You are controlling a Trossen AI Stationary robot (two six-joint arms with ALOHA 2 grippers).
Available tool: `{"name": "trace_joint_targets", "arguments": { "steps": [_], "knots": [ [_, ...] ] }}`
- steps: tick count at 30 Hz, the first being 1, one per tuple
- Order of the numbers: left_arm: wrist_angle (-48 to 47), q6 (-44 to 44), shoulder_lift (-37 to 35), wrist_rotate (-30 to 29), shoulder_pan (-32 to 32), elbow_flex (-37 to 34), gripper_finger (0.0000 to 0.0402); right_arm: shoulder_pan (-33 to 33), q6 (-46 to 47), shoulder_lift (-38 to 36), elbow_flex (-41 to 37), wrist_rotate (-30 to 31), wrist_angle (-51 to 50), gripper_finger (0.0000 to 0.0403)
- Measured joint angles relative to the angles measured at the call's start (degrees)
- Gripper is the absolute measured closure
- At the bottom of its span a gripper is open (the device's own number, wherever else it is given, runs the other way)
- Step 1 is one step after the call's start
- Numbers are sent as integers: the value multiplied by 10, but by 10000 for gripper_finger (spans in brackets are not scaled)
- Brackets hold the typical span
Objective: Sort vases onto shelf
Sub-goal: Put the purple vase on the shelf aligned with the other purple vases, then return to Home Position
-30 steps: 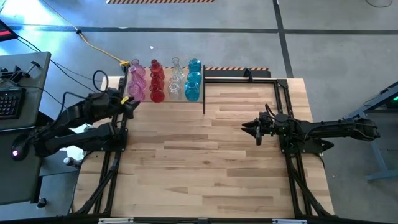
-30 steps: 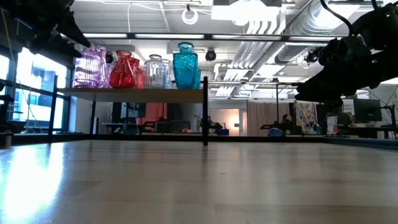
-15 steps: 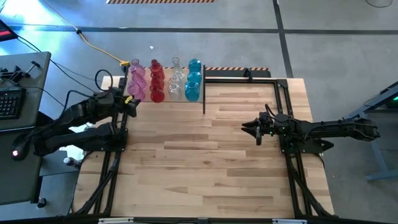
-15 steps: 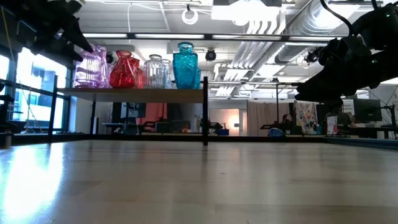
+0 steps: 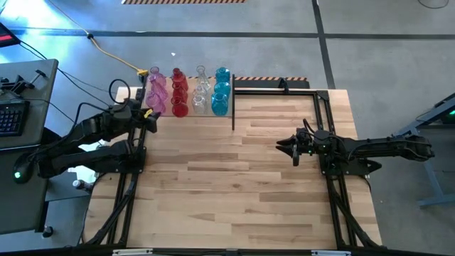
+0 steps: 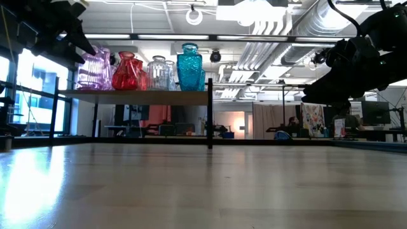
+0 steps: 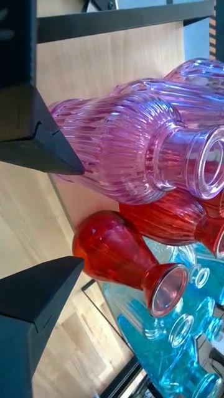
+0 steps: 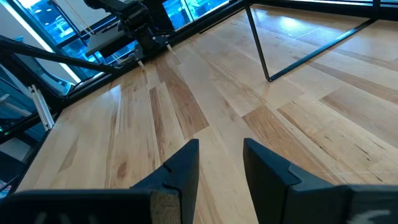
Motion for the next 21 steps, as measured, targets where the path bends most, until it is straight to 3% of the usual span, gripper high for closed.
{"name": "trace_joint_targets", "arguments": {
  "steps": [9, 21],
  "knots": [
    [12, 0, 3, 2, 0, 0, 183, 0, 0, 0, 0, 0, 0, 293],
    [35, 34, -37, 60, 0, 0, 183, 0, 0, 0, 0, 0, 0, 293]
  ]
}}
